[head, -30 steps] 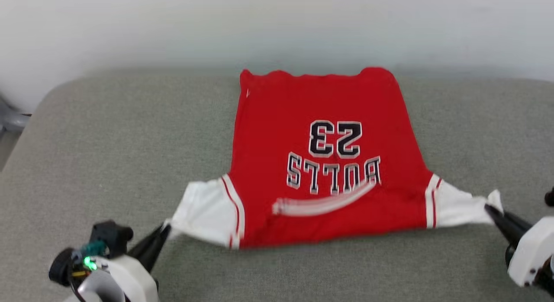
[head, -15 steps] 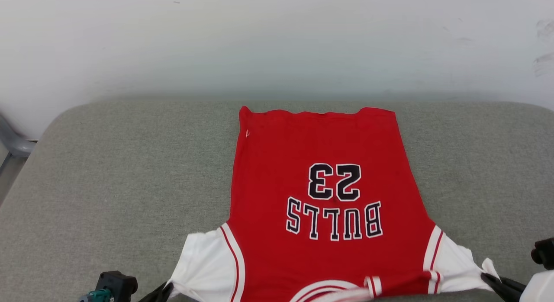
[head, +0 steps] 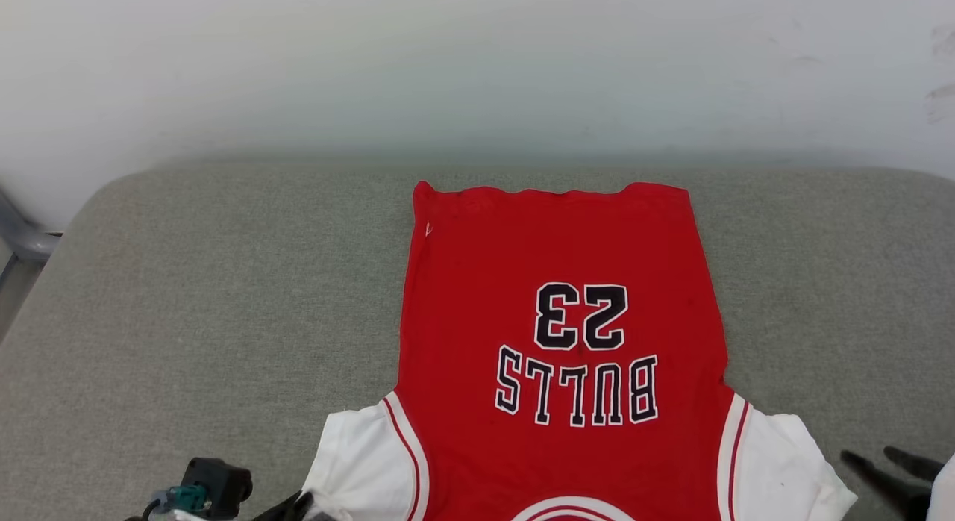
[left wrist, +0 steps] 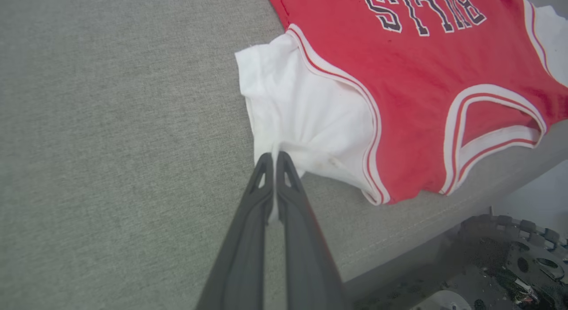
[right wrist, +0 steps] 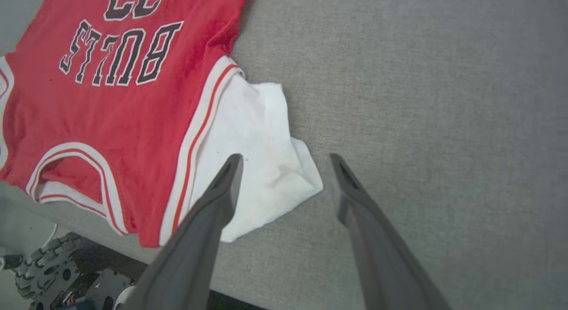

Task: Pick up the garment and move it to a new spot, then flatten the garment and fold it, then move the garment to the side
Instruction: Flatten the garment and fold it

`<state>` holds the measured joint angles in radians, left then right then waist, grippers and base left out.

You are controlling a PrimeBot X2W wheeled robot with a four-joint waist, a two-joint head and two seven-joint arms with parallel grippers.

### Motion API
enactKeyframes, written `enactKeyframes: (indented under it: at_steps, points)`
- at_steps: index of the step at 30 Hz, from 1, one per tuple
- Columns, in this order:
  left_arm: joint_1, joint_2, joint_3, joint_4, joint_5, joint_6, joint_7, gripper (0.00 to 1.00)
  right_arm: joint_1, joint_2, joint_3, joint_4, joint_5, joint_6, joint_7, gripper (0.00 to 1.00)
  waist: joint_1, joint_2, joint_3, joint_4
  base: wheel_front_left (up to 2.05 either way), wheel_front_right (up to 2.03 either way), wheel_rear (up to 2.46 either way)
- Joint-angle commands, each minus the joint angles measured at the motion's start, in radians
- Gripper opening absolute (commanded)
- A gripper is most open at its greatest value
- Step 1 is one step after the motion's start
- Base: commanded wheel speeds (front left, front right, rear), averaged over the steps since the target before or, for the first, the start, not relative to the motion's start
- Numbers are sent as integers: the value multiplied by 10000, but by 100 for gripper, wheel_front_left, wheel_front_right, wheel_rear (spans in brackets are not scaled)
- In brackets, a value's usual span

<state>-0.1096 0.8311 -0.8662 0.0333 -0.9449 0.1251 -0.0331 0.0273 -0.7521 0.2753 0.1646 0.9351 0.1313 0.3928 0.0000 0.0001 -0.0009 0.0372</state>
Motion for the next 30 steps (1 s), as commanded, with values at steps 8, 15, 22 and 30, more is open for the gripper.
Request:
enactKeyframes:
  at_steps: [8,15,22,30]
  points:
    - [-659,381,191,-1621,-121,482,993,0,-1550,305,-1200,-201,144,-8,1171,100,0,-1,973,353,0,0,0]
    - [-1158,944,222,-3363,280,1042,1909,0,-3830,1082,-2090,-151,-470,-8,3355,100,0,-1,2320,932,0,0,0]
    - [-1497,1196,243,-4833,663,1389,2319,0,-6385,2056,-2899,424,-2320,-8,5688,100,0,-1,3749,1765,0,0,0]
    - [-2007,972,322,-5463,957,1318,2355,0,-8608,2739,-3926,1332,-4248,-8,6786,100,0,-1,4885,2587,0,0,0]
